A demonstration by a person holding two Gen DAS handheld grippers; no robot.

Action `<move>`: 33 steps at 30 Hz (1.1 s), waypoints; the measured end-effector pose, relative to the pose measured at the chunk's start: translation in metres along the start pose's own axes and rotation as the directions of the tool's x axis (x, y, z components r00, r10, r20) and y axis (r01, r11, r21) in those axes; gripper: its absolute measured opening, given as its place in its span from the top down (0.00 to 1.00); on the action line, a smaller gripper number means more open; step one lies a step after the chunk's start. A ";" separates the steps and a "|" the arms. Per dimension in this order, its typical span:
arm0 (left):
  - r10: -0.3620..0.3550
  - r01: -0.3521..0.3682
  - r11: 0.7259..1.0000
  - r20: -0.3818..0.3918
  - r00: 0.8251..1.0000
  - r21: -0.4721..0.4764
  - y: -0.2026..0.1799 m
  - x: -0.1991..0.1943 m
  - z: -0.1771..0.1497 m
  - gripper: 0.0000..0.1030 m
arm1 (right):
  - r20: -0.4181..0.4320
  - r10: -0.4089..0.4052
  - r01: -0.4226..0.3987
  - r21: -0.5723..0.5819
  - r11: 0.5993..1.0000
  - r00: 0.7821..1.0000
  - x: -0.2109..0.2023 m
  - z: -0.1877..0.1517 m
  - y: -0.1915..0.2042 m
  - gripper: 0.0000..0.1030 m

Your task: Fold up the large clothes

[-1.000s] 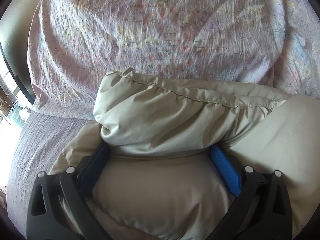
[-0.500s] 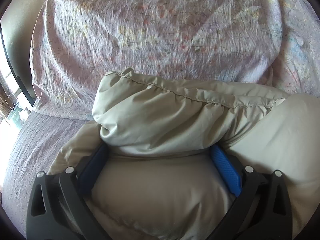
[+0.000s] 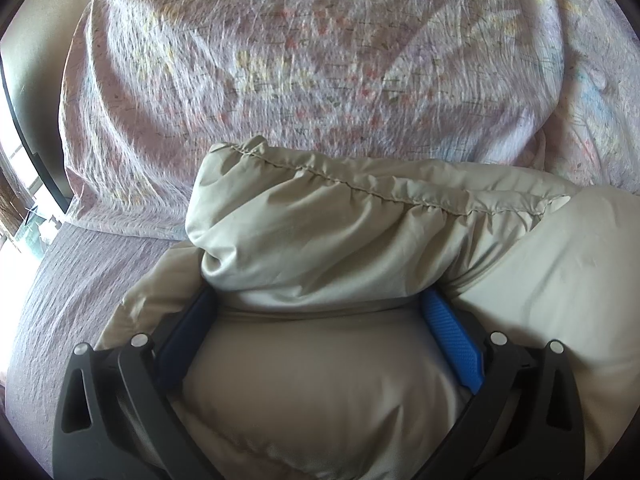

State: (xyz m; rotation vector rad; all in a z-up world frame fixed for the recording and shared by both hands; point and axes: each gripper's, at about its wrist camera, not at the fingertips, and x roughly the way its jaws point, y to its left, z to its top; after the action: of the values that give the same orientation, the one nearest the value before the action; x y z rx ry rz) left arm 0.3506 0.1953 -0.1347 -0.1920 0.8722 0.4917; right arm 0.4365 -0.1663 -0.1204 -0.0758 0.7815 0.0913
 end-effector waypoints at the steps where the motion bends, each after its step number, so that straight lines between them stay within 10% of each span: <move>1: -0.001 0.001 1.000 -0.018 1.000 0.004 0.000 -0.001 0.001 0.02 | -0.019 -0.001 0.001 -0.004 1.000 1.000 0.000 0.003 0.000 0.36; 17: 0.051 -0.054 0.998 -0.129 0.990 -0.020 0.082 -0.066 -0.020 0.02 | -0.233 0.058 0.000 0.243 0.970 0.971 -0.067 0.008 -0.116 0.13; 26: -0.195 0.099 0.936 -0.262 0.945 -0.339 0.137 -0.049 -0.062 0.03 | -0.323 0.374 -0.123 0.591 0.797 0.869 -0.042 -0.039 -0.161 0.13; 30: -0.282 0.153 0.892 -0.257 0.924 -0.426 0.130 -0.040 -0.070 0.18 | -0.303 0.468 -0.150 0.686 0.712 0.830 -0.034 -0.054 -0.149 0.19; 33: -0.325 0.183 0.855 -0.227 0.918 -0.485 0.126 -0.039 -0.071 0.35 | -0.281 0.444 -0.127 0.710 0.692 0.850 -0.044 -0.063 -0.135 0.39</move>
State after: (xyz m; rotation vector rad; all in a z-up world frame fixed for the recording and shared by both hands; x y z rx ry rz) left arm 0.2198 0.2670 -0.1454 -0.8281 1.0010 0.4128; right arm 0.3759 -0.3090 -0.1293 0.7631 1.2398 0.0937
